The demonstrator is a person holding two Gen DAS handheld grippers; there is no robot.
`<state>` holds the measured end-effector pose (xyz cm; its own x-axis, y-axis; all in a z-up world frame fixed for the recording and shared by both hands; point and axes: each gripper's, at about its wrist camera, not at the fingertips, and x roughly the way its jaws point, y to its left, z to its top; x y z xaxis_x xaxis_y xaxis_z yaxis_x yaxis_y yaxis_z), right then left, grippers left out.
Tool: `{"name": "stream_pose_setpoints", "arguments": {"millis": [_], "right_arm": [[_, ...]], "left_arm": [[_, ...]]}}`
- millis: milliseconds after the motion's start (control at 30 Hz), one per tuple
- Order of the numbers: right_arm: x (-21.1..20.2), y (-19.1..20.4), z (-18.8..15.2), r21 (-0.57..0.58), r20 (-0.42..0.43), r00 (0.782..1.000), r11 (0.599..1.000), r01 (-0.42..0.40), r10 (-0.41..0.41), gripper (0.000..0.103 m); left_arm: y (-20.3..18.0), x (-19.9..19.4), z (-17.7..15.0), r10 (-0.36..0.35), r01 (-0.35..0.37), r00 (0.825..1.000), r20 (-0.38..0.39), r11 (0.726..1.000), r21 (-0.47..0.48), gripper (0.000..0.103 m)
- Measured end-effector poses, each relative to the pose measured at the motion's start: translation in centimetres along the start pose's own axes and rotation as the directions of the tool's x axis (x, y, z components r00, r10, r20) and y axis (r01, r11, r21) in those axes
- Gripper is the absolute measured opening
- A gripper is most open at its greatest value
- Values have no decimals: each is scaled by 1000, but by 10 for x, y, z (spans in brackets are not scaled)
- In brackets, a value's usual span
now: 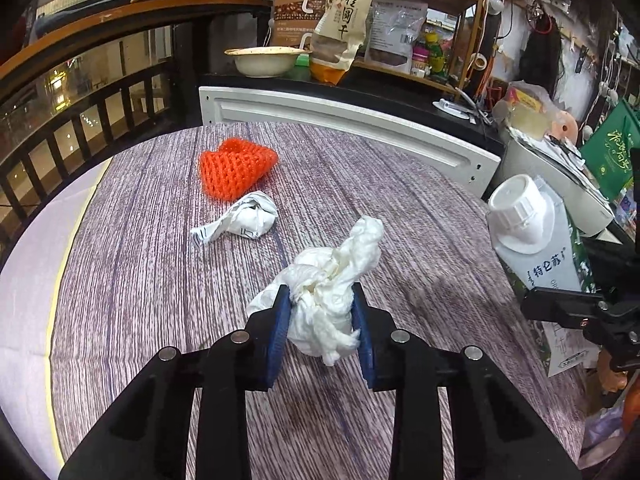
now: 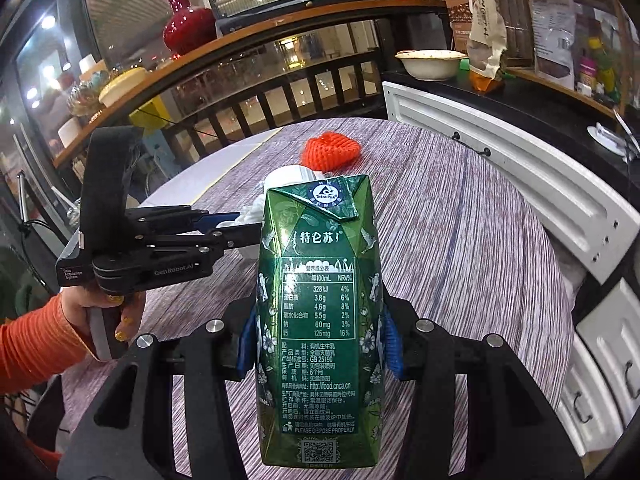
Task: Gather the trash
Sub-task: 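Grasp the crumpled white tissue with the left tool while the right tool holds the carton, then carry the carton and tissue over the black bin and open both tools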
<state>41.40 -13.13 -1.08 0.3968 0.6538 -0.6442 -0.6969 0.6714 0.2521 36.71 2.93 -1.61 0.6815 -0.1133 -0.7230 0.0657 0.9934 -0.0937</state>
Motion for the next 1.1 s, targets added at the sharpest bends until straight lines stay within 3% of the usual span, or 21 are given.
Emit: {"name": "stream_pose_setpoints", "arguments": {"millis": [433,767,1100], "right_arm": [[-68,6,-65,78,110,993,997,25,-33,49],[-116,5,-117,124,175,973,983,132,-152,49],[-169,-27,-180,311,215,940,931,193,-267,49]], "left_arm": [[-50,-53,-36,-100,100,993,61,995,13,30],[-105,-74,-59,-196,189,978,67,977,93,30],[-143,-85,-66,-285,274,956,68,952,136,30]]}}
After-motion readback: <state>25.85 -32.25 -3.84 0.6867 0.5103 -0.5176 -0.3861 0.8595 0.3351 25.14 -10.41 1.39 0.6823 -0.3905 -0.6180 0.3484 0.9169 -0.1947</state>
